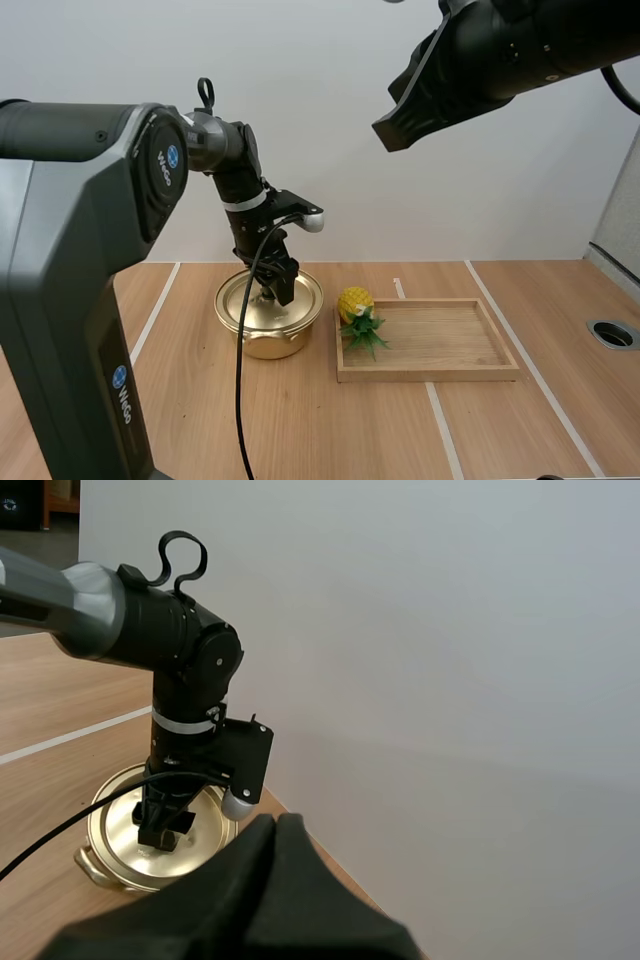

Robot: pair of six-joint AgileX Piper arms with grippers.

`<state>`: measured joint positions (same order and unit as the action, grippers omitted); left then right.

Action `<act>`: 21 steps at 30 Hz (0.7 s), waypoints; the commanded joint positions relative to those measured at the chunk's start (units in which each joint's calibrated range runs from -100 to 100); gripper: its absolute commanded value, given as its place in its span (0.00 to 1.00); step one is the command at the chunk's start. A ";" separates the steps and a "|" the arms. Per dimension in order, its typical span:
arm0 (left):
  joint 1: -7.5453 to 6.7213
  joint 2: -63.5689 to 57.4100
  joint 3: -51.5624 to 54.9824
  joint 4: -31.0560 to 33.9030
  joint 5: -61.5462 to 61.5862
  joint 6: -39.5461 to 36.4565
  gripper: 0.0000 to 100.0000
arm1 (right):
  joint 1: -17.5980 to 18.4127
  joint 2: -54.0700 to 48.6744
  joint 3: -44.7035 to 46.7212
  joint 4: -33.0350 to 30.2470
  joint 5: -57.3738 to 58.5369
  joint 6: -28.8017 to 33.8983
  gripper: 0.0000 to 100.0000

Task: Open the pot, put the grape inside, and close it

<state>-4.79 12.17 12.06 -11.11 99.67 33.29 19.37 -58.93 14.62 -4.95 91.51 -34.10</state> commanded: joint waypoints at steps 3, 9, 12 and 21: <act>-0.15 -0.31 -0.84 0.07 0.33 -0.80 1.00 | -0.21 -0.68 -0.45 0.22 -0.43 0.20 0.00; -0.15 -3.32 -6.29 6.18 0.33 -4.14 1.00 | -0.21 -0.68 -0.45 0.22 -0.43 0.20 0.00; -0.15 -6.91 -9.85 8.81 0.33 -5.33 1.00 | -0.21 -0.68 -0.45 0.33 -0.43 0.20 0.00; -0.15 -20.29 -20.31 13.08 0.33 -10.26 1.00 | -0.21 -0.68 -0.45 0.33 -0.43 0.20 0.00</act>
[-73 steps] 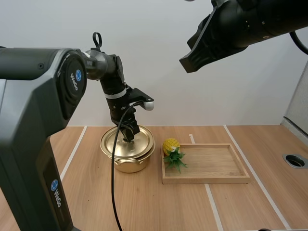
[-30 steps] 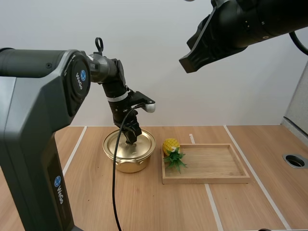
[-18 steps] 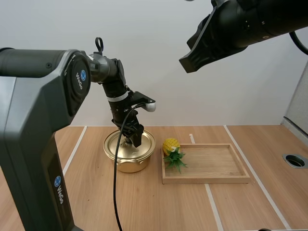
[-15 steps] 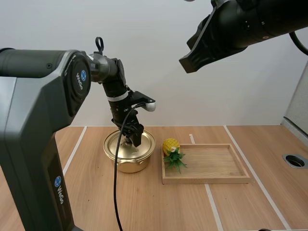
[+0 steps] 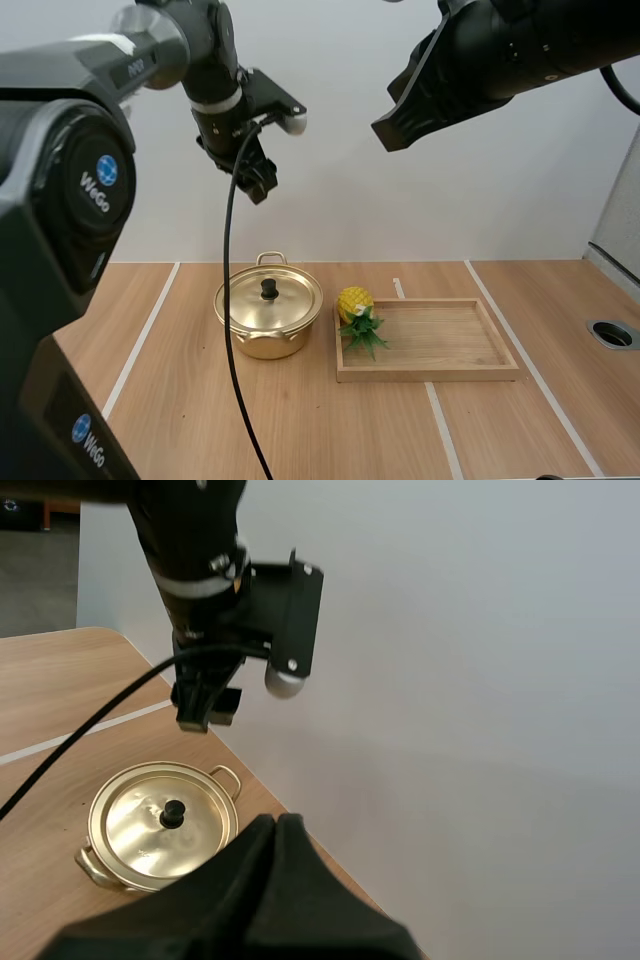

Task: Open the pot, put the grape inside, and close it

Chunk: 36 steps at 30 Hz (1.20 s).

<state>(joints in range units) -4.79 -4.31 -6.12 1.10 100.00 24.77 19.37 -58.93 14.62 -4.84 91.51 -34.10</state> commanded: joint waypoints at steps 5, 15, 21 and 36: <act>-0.15 -11.95 -6.34 0.85 0.00 -4.68 1.00 | -0.21 -0.68 -0.45 0.23 -0.43 0.20 0.00; -0.15 -26.15 -9.86 2.61 0.00 -13.05 1.00 | -0.21 -2.32 -0.45 -5.88 -7.77 11.21 0.00; -0.15 -33.02 -9.86 4.05 0.00 -16.86 0.66 | -0.21 -6.01 -0.45 -18.13 -14.89 29.12 0.00; 1.31 -50.69 -6.61 3.85 0.00 -24.44 0.00 | -1.49 -13.35 -0.45 -35.39 -16.99 48.31 0.00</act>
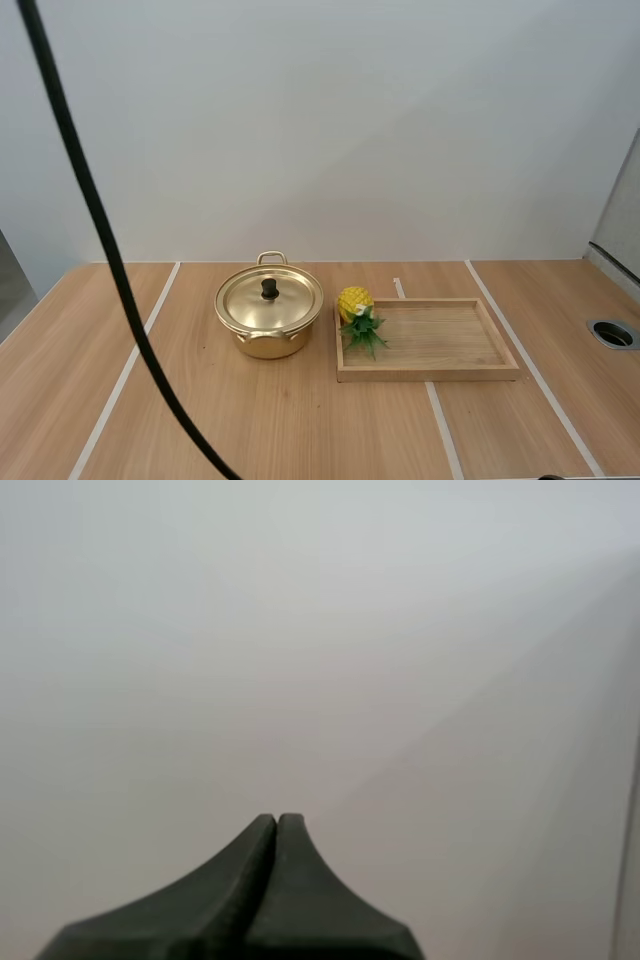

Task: Open the pot, put the grape inside, and close it

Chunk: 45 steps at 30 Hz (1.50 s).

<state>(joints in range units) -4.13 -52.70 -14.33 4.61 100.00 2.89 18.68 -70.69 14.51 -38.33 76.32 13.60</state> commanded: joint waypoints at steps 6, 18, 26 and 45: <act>1.48 -11.72 11.02 0.33 -12.76 -7.08 0.00 | -5.48 -5.92 -0.34 -1.84 -2.13 0.62 0.00; 1.48 -26.95 31.92 11.68 -25.18 -23.80 0.00 | -15.16 -12.51 0.08 8.01 4.85 0.62 0.00; 1.48 -37.97 46.58 12.19 -38.56 -26.22 0.00 | -16.65 -20.11 10.66 7.53 -1.88 -0.95 0.00; 3.28 -47.30 78.89 12.27 -61.23 -31.46 0.00 | -18.86 -29.31 46.42 7.12 -37.98 -0.60 0.00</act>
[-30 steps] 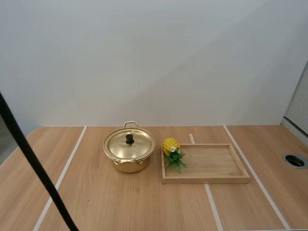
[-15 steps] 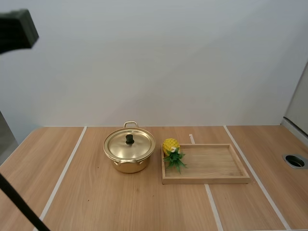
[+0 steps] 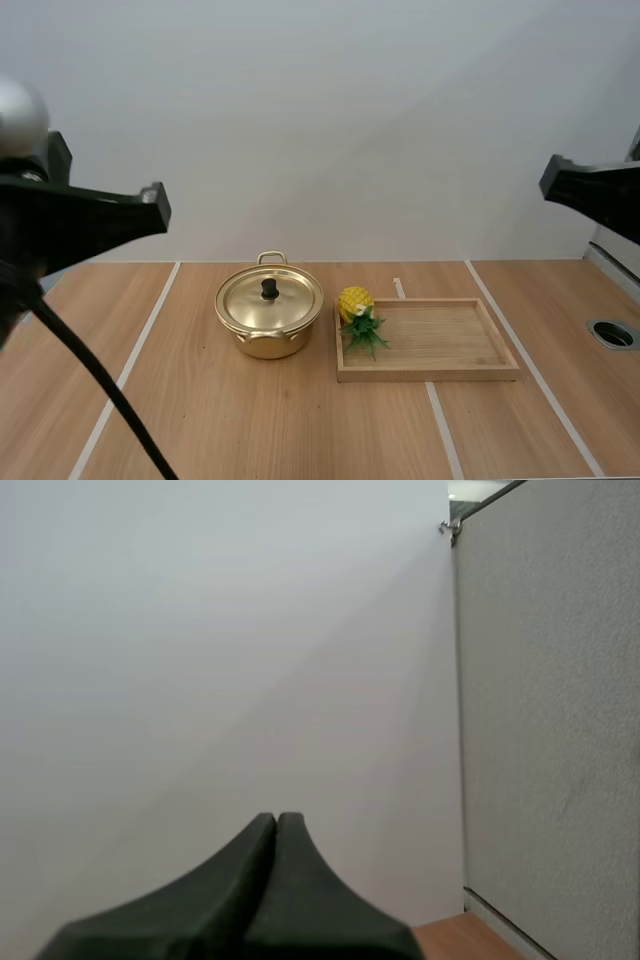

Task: Open the pot, put the grape inside, and close it

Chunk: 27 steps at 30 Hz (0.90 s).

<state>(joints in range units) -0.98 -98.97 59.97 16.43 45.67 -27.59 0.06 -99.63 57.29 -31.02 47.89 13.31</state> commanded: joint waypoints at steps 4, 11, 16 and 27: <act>0.13 -1.03 14.13 0.45 -16.38 -2.91 0.00 | -0.24 -0.37 13.09 -0.11 -22.24 -0.23 0.00; 0.30 -1.03 24.89 0.63 -19.45 -3.91 0.00 | -0.48 -0.37 26.34 -0.22 -30.05 -0.23 0.00; 0.30 -1.03 33.01 0.61 -22.48 -4.01 0.00 | -0.64 -0.37 34.92 1.28 -30.34 -0.23 0.00; 0.55 -1.03 40.03 -1.16 -20.89 -7.00 0.00 | -0.72 -0.37 42.71 3.73 -26.42 -0.23 0.00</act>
<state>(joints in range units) -0.66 -99.73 99.79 16.43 24.10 -33.91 -0.45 -99.63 99.74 -28.62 19.79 13.31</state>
